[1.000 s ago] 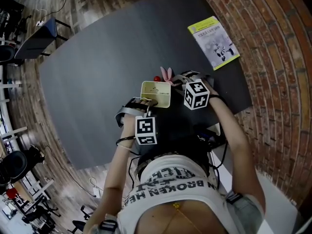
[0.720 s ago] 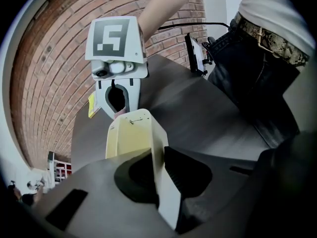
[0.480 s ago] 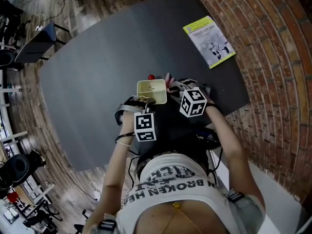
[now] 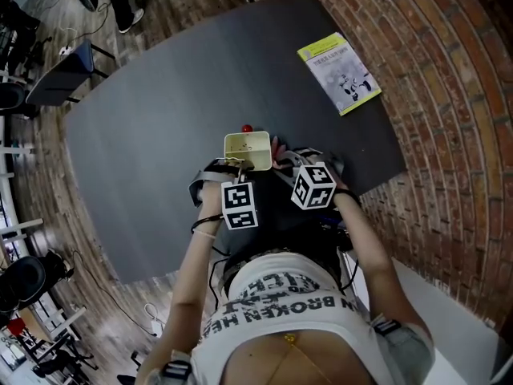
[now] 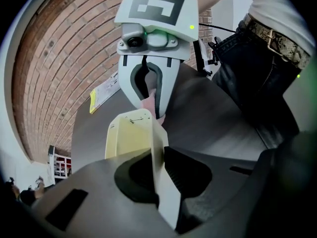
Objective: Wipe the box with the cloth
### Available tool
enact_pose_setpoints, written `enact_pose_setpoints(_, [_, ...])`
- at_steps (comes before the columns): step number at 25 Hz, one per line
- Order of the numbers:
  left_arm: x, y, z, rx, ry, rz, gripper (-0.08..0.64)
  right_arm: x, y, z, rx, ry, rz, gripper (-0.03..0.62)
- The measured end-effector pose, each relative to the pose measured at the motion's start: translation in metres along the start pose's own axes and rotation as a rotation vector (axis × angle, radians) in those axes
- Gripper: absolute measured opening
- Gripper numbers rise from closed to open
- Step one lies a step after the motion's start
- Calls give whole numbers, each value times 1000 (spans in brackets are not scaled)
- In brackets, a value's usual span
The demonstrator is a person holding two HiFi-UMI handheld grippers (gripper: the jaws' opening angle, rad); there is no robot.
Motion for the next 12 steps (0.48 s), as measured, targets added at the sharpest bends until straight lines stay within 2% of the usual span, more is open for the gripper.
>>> enact_pose_setpoints(8, [0, 0, -1, -37, 54, -21, 46, -8, 3, -7, 40, -59, 25, 17])
enact_pose_setpoints(12, [3, 0, -3, -69, 112, -26, 35, -12, 3, -9, 58, -77, 24, 17])
Point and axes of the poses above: the fingertips, and each gripper's own axes: y backward along the fingers, x to its right, z out of its underside, the point moved 3 cm from there along y, backward along the fingers, and after that the axes turned 15 degrees about -z, right-handed, at the moved point
